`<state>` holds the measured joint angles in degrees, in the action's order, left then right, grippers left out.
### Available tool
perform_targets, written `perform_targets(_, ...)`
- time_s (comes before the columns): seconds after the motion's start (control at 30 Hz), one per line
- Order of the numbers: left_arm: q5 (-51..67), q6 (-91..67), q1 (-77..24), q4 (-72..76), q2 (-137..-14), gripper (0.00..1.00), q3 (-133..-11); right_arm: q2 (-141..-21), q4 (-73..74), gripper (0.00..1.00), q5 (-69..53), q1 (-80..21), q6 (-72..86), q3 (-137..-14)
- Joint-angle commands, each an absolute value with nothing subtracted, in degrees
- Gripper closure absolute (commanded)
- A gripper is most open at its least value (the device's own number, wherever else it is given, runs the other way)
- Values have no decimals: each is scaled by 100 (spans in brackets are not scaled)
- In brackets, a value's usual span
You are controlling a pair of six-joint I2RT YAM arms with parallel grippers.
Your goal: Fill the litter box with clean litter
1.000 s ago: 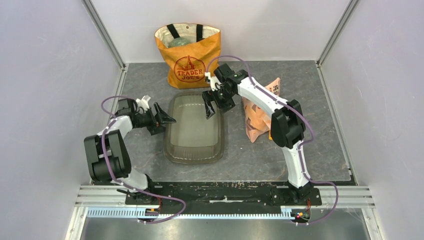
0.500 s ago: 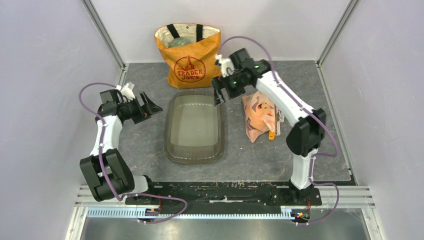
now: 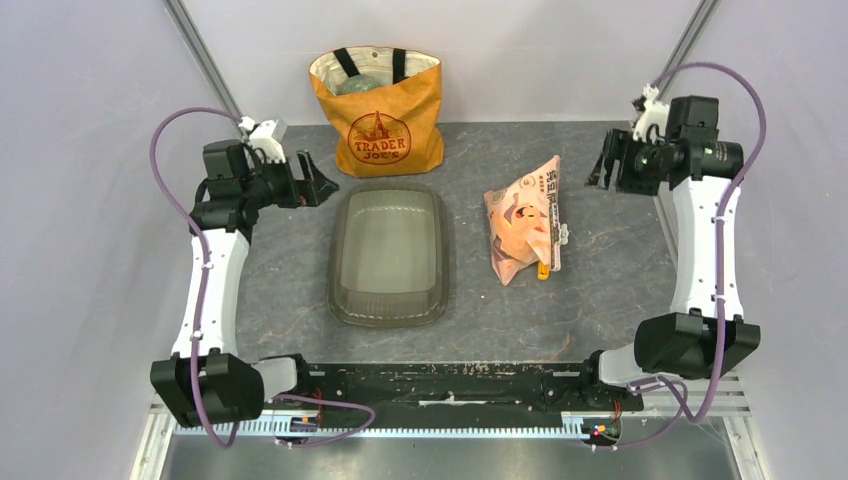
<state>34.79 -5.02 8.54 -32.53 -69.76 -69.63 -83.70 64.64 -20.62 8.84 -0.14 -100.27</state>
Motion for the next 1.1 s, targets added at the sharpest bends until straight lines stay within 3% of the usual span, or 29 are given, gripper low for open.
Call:
perform_targets(0.0, 3311, -484, 542, -3230, -6900, 5, -7052, -8164, 7245, 25, -2543, 1173, -238, -9113)
perform_targets(0.23, 3337, -649, 449, -3086, -6717, 5, -6768, -7935, 7005, 22, -3046, 1157, -261, -8044)
perform_targets(0.5, 3319, -623, 448, -3152, -6520, 4, -6566, -8198, 6145, 22, -2762, 634, 108, -7837)
perform_targets(1.0, 3295, -663, 448, -3088, -6556, 5, -6516, -8722, 5968, 44, -2255, 453, 66, -7890)
perform_targets(1.07, 3298, -683, 448, -3069, -6573, 5, -6521, -8757, 5935, 51, -2311, 454, 81, -7893)
